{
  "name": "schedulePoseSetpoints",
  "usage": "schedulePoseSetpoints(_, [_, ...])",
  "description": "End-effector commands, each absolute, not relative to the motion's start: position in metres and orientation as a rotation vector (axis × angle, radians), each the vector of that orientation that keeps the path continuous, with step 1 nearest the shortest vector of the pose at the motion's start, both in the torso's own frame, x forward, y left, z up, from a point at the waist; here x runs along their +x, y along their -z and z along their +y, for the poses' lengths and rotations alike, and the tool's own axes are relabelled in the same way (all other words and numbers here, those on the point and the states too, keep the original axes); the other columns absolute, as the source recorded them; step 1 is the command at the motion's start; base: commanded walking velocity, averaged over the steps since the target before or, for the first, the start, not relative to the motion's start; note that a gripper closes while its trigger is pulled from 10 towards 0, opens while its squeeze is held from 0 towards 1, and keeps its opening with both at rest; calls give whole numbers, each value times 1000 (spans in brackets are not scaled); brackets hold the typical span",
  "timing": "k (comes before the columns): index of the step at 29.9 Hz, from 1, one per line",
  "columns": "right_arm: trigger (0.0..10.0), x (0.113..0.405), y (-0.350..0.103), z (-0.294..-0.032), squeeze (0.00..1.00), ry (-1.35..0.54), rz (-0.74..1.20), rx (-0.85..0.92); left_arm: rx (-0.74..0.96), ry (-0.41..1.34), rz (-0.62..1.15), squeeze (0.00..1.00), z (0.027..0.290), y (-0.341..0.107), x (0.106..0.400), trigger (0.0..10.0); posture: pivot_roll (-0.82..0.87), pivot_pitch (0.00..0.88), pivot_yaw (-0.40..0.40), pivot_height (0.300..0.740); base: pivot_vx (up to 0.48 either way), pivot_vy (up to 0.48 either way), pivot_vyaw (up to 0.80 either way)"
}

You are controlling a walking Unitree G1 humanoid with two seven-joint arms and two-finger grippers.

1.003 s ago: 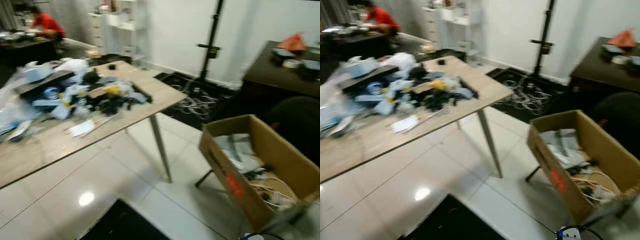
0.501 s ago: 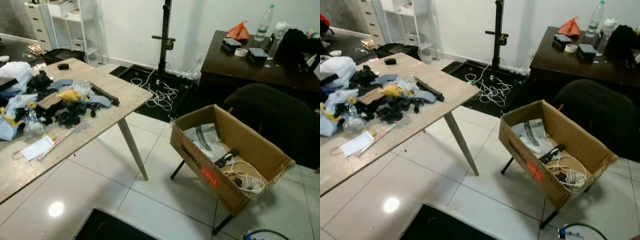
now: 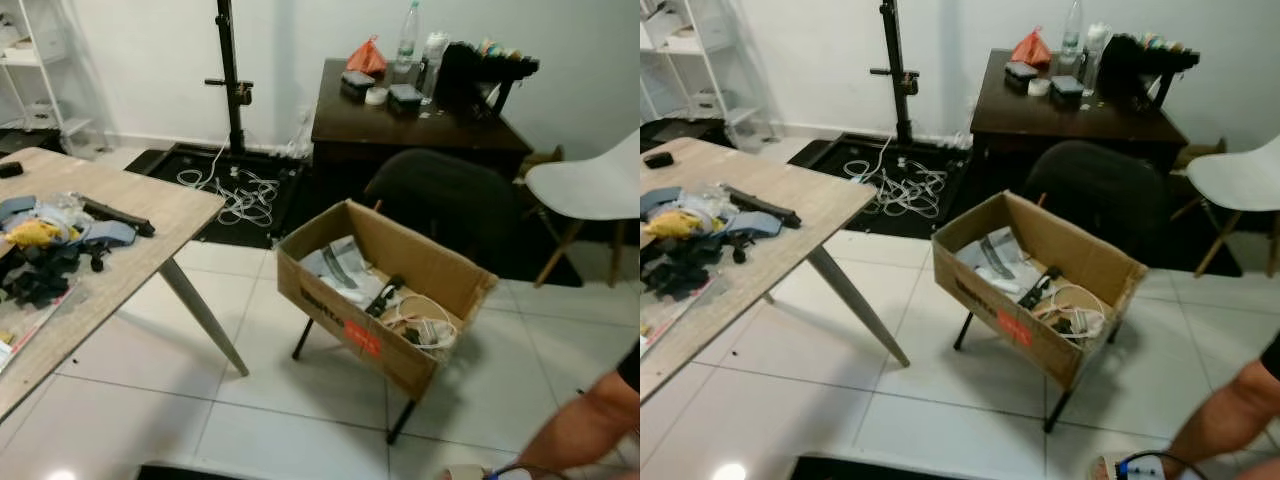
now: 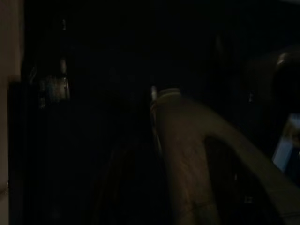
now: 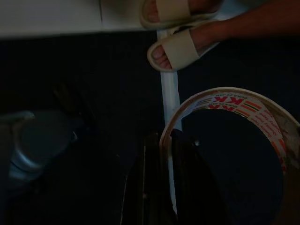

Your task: Picking trash to rubbish bin

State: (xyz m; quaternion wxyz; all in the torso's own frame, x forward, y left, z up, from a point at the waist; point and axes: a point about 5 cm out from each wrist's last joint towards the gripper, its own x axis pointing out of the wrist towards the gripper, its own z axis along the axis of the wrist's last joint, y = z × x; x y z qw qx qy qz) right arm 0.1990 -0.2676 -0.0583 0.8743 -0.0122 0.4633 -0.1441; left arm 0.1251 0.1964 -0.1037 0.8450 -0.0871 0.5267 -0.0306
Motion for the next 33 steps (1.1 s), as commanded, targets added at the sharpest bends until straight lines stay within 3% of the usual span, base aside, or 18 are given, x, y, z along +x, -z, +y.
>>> schedulePoseSetpoints(1, [10000,189,66,-262,0,292,999,-10,-190,70,1181,0,195,109,107,10000,-144,158,33,740,0,0,-731])
schedulePoseSetpoints(11, [10000,211,54,-256,0,225,902,-66,-178,88,1169,0,196,109,109,10000,-147,159,34,740,50,0,-73])
schedulePoseSetpoints(21, [10000,281,2,-239,0,98,542,-33,-182,99,1175,0,197,109,107,10000,-151,161,38,740,288,0,0])
schedulePoseSetpoints(33, [10000,318,-42,-242,0,115,344,-39,-190,108,1171,0,198,108,107,10000,-156,168,36,740,289,0,0])
